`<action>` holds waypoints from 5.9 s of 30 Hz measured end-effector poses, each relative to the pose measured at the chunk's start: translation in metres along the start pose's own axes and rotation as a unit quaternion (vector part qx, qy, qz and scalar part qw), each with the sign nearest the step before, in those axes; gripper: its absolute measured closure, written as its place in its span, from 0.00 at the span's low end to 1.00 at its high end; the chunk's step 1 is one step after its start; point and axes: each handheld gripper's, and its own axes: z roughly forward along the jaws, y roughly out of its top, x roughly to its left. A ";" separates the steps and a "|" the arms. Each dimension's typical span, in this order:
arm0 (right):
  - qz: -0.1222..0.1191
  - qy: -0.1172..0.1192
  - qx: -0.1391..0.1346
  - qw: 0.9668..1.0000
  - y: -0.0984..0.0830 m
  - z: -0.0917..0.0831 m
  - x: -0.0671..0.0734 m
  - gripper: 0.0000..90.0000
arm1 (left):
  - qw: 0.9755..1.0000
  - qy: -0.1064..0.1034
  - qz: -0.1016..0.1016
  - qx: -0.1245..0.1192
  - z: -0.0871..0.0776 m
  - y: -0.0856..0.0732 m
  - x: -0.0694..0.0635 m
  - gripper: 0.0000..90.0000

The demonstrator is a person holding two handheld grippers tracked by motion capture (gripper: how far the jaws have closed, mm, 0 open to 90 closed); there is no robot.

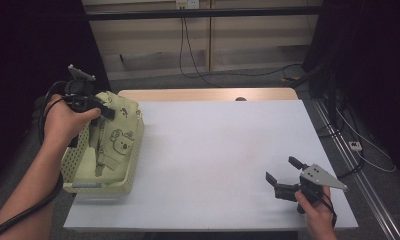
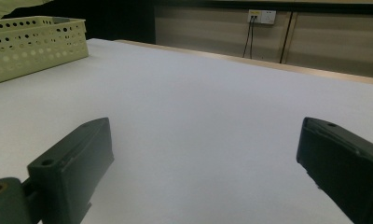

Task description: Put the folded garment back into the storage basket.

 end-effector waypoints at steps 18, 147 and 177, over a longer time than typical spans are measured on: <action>-0.002 0.000 0.000 1.000 0.000 0.000 0.000 0.04 | 1.000 0.010 -0.010 0.007 0.013 -0.009 0.016 0.78; -0.004 0.005 0.001 1.000 0.000 0.000 0.001 0.04 | 0.999 -0.006 -0.043 0.013 0.104 -0.056 0.046 0.74; -0.003 0.003 0.000 1.000 0.000 0.000 -0.001 0.04 | 0.999 -0.003 -0.046 -0.009 0.108 -0.069 0.064 0.65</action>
